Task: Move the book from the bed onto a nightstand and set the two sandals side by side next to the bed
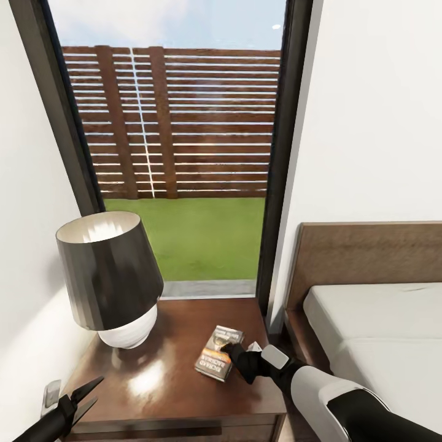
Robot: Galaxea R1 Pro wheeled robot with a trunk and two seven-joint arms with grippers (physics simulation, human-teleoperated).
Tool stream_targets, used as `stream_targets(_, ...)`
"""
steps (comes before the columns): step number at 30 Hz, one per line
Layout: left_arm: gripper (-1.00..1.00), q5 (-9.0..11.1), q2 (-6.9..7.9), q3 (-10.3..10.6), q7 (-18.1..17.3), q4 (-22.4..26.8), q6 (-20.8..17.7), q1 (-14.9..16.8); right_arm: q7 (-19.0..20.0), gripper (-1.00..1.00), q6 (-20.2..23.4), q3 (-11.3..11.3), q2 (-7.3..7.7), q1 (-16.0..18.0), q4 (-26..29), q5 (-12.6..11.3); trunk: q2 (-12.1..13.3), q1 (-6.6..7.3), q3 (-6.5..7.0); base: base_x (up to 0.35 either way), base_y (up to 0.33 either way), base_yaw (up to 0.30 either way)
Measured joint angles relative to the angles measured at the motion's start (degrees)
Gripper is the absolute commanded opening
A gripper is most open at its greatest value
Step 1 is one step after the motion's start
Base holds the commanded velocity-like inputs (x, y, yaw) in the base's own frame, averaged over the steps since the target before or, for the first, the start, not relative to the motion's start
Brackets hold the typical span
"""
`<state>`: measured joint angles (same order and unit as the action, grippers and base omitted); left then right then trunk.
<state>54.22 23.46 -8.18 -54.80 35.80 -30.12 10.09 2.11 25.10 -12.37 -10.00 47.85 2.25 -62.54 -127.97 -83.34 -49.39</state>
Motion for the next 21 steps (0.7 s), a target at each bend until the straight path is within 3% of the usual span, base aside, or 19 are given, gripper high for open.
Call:
stream_targets(7, 1.00, -0.1, 0.00, 0.0, 0.0, 0.0, 0.0, 0.0, 0.0, 1.00, 0.0, 0.0, 0.00, 0.0, 0.0, 0.0, 0.0, 0.00, 0.00, 0.000, 0.000, 0.000)
stream_targets(21, 1.00, -0.2, 0.00, 0.0, 0.1, 0.0, 0.0, 0.0, 0.0, 1.00, 0.0, 0.1, 0.00, 0.0, 0.0, 0.1, 5.6, 3.07, 2.51, 0.000, 0.000, 0.000)
